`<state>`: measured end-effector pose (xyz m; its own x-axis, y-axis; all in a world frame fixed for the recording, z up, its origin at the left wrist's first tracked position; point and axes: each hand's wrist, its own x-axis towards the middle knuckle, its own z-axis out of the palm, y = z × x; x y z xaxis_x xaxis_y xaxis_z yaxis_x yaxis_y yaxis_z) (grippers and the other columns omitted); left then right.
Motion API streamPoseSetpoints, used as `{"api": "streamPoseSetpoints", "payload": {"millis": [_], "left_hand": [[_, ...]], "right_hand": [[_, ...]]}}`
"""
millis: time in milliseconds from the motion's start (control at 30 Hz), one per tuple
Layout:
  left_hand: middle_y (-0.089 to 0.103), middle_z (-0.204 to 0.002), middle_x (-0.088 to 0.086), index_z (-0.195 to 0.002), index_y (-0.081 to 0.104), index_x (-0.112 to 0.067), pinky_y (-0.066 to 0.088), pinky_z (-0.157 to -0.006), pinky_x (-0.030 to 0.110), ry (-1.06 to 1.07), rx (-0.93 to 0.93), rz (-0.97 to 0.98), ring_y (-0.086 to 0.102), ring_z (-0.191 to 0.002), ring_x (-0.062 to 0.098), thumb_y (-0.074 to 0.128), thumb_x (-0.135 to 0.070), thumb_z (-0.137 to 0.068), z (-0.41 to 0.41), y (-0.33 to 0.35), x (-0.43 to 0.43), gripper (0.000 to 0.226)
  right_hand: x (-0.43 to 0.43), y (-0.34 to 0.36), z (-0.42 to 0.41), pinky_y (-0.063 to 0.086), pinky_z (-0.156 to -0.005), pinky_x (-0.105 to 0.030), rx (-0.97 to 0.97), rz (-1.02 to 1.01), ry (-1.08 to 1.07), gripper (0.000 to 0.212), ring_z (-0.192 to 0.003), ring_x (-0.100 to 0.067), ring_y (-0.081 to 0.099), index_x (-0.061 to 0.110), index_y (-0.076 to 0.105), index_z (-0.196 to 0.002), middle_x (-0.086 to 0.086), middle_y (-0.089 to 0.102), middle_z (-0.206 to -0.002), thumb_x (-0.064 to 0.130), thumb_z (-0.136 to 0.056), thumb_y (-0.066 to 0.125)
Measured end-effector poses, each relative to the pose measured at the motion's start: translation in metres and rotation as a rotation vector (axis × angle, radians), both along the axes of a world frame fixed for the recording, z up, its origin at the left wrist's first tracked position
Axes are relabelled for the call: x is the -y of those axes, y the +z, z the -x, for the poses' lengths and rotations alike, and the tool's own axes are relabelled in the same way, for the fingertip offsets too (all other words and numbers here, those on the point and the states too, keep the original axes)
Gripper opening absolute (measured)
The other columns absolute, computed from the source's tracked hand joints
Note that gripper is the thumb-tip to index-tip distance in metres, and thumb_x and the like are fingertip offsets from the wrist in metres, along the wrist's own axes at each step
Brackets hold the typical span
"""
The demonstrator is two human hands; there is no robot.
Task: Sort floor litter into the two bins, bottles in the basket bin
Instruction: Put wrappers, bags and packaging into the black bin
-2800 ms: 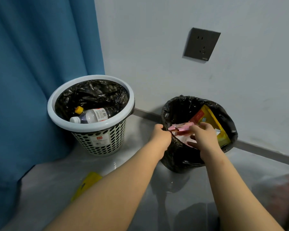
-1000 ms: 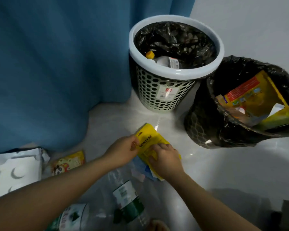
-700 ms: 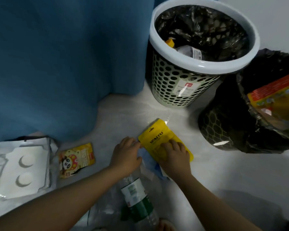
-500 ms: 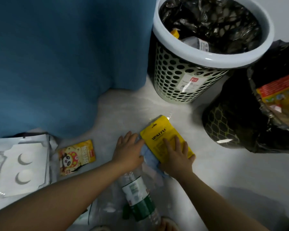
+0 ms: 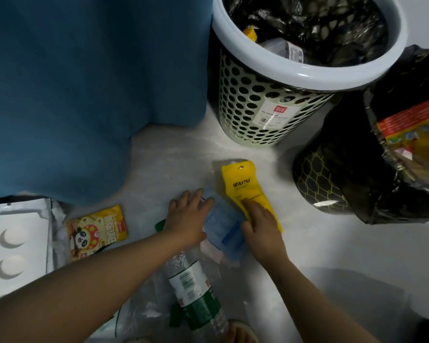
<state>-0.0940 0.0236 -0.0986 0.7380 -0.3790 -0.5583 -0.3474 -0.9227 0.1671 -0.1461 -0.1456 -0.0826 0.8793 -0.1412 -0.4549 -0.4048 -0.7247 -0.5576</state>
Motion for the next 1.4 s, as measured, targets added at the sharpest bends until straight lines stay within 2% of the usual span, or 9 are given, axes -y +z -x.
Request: {"api": "streamPoseSetpoints", "payload": {"millis": [233, 367, 567, 833, 933, 1100, 1200, 1300, 1400], "left_hand": [[0.002, -0.155, 0.000, -0.148, 0.008, -0.033, 0.024, -0.105, 0.038, 0.012, -0.023, 0.002, 0.019, -0.134, 0.027, 0.061, -0.055, -0.077, -0.012, 0.005, 0.007, 0.091], [0.004, -0.154, 0.000, -0.147, 0.010, -0.031, 0.022, -0.108, 0.037, 0.077, -0.031, 0.061, 0.016, -0.136, 0.027, 0.059, -0.059, -0.077, -0.019, 0.005, 0.015, 0.090], [0.030, -0.135, 0.008, -0.142, 0.021, -0.028, 0.034, -0.101, 0.038, 0.142, -0.043, 0.029, 0.038, -0.123, 0.029, 0.073, -0.046, -0.070, -0.025, 0.002, 0.024, 0.091], [0.040, -0.120, 0.004, -0.106, 0.056, -0.022, 0.030, -0.094, 0.033, 0.298, 0.100, 0.060, 0.036, -0.117, 0.026, 0.070, -0.040, -0.074, -0.029, 0.005, 0.015, 0.039], [0.048, -0.112, 0.003, -0.086, 0.060, -0.020, 0.034, -0.090, 0.031, 0.378, 0.122, 0.190, 0.044, -0.111, 0.024, 0.067, -0.035, -0.080, -0.035, 0.007, 0.009, 0.017], [0.050, -0.071, -0.002, -0.066, 0.040, -0.021, 0.033, -0.054, 0.025, 0.651, -0.083, 0.501, 0.048, -0.065, 0.013, 0.064, -0.022, -0.084, -0.047, 0.027, 0.006, 0.030], [0.053, -0.074, 0.000, -0.071, 0.043, -0.019, 0.039, -0.058, 0.028, 0.820, -0.155, 0.634, 0.051, -0.068, 0.016, 0.058, -0.022, -0.088, -0.054, 0.041, -0.001, 0.024], [0.054, -0.081, 0.004, -0.075, 0.043, -0.019, 0.044, -0.066, 0.032, 0.989, -0.197, 0.779, 0.053, -0.074, 0.020, 0.054, -0.015, -0.091, -0.051, 0.052, -0.008, 0.020], [0.051, -0.082, 0.001, -0.080, 0.043, -0.020, 0.041, -0.059, 0.028, 1.119, -0.174, 0.895, 0.051, -0.077, 0.018, 0.048, -0.004, -0.092, -0.042, 0.059, -0.015, 0.021]], "right_hand": [[0.016, 0.020, 0.001, 0.032, -0.090, -0.020, 0.138, -0.136, -0.190, 0.048, -0.120, -0.022, 0.048, 0.021, 0.044, -0.138, -0.005, 0.051, -0.137, 0.006, -0.093, 0.041], [0.022, 0.017, 0.003, 0.038, -0.092, -0.025, 0.183, -0.215, -0.322, 0.046, -0.110, -0.014, 0.049, 0.021, 0.048, -0.135, -0.003, 0.055, -0.132, 0.018, -0.091, 0.035], [0.028, 0.019, 0.003, 0.040, -0.094, -0.029, 0.193, -0.182, -0.374, 0.041, -0.105, -0.015, 0.050, 0.018, 0.049, -0.134, -0.004, 0.057, -0.129, 0.006, -0.098, 0.034], [0.021, 0.016, 0.004, 0.041, -0.083, -0.026, 0.183, -0.269, -0.437, 0.025, -0.099, -0.012, 0.054, 0.017, 0.063, -0.116, -0.001, 0.065, -0.114, 0.022, -0.096, 0.050], [0.021, 0.016, 0.004, 0.042, -0.078, -0.023, 0.151, -0.413, -0.525, 0.023, -0.099, -0.012, 0.054, 0.018, 0.064, -0.112, 0.003, 0.063, -0.109, 0.024, -0.095, 0.050], [0.020, 0.017, 0.005, 0.043, -0.077, -0.016, 0.139, -0.609, -0.648, 0.021, -0.095, -0.008, 0.055, 0.016, 0.065, -0.111, 0.003, 0.064, -0.105, 0.017, -0.094, 0.052], [0.015, 0.018, 0.002, 0.041, -0.073, -0.010, 0.050, -0.689, -0.688, 0.028, -0.095, -0.005, 0.053, 0.016, 0.061, -0.120, 0.009, 0.060, -0.109, 0.015, -0.093, 0.052], [0.012, 0.020, -0.001, 0.036, -0.086, -0.025, -0.024, -0.726, -0.697, 0.032, -0.104, -0.014, 0.048, 0.021, 0.057, -0.126, 0.006, 0.053, -0.119, 0.017, -0.095, 0.049], [0.004, 0.020, -0.004, 0.039, -0.082, -0.031, -0.028, -0.664, -0.688, 0.019, -0.089, -0.011, 0.052, 0.030, 0.064, -0.100, 0.007, 0.058, -0.100, 0.021, -0.095, 0.048]]}}
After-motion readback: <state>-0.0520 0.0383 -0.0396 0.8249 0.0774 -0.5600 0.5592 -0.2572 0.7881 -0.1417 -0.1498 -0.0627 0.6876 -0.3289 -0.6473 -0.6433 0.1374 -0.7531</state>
